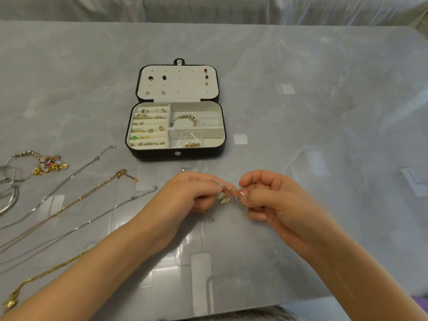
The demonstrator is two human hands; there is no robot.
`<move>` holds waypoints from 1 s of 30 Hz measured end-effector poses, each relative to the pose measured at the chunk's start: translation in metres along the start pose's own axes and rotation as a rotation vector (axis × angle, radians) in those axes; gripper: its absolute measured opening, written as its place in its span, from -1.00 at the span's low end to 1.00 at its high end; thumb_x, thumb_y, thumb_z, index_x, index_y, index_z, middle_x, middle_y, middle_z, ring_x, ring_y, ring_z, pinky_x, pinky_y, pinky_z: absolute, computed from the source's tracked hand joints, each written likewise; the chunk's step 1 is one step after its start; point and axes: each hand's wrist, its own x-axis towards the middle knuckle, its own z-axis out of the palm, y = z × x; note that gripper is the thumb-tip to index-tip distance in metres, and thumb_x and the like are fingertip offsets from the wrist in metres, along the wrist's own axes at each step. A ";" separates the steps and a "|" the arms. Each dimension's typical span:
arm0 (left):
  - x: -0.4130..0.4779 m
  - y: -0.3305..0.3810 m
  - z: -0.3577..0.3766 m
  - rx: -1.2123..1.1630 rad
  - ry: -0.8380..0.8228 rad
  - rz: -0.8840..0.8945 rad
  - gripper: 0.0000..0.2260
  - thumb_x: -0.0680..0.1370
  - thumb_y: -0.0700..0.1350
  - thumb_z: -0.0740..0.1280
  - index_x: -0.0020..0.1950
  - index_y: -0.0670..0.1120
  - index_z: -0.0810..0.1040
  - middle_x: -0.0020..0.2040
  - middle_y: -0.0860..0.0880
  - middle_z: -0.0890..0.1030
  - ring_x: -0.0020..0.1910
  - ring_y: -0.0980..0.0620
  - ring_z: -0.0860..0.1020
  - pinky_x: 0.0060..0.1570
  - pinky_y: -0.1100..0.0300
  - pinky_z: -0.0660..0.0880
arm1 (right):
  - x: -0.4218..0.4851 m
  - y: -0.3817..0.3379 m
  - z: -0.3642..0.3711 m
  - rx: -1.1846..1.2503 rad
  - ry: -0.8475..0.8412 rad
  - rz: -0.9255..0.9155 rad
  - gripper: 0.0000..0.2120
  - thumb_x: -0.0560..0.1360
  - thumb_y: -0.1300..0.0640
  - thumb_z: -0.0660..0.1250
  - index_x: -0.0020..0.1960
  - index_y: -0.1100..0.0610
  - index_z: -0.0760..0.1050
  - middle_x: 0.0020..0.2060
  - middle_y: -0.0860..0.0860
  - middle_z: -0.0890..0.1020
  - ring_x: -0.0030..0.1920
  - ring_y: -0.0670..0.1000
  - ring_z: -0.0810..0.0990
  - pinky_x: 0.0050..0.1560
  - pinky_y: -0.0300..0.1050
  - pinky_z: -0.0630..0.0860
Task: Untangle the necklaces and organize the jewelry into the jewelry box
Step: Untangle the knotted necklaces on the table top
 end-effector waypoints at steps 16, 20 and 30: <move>0.001 0.006 0.002 0.003 -0.070 -0.105 -0.96 0.42 -0.28 0.41 -0.18 -0.16 0.65 -0.54 0.09 0.51 -0.48 0.22 0.47 -0.31 0.43 0.43 | -0.009 -0.003 0.011 -0.355 0.204 -0.142 -0.77 0.40 0.35 0.33 -0.32 0.08 0.64 -0.47 -0.01 0.62 -0.45 -0.17 0.51 -0.40 -0.34 0.43; 0.000 0.004 0.002 -0.024 -0.038 -0.129 -0.97 0.39 -0.26 0.43 -0.21 -0.15 0.66 -0.40 -0.01 0.62 -0.43 0.19 0.52 -0.35 0.44 0.43 | -0.007 -0.004 0.005 -0.249 0.201 -0.043 -0.86 0.31 0.29 0.36 -0.41 0.14 0.56 -0.55 -0.01 0.45 -0.50 -0.09 0.34 -0.48 -0.29 0.29; 0.000 0.002 0.004 0.081 -0.039 -0.103 -0.96 0.38 -0.21 0.47 -0.28 -0.10 0.66 -0.35 -0.13 0.58 -0.31 0.02 0.47 -0.14 0.22 0.40 | -0.006 -0.007 -0.001 0.296 -0.031 0.147 -0.92 0.21 0.32 0.16 -0.38 0.24 0.42 -0.43 0.12 0.48 -0.47 -0.02 0.32 -0.53 -0.23 0.23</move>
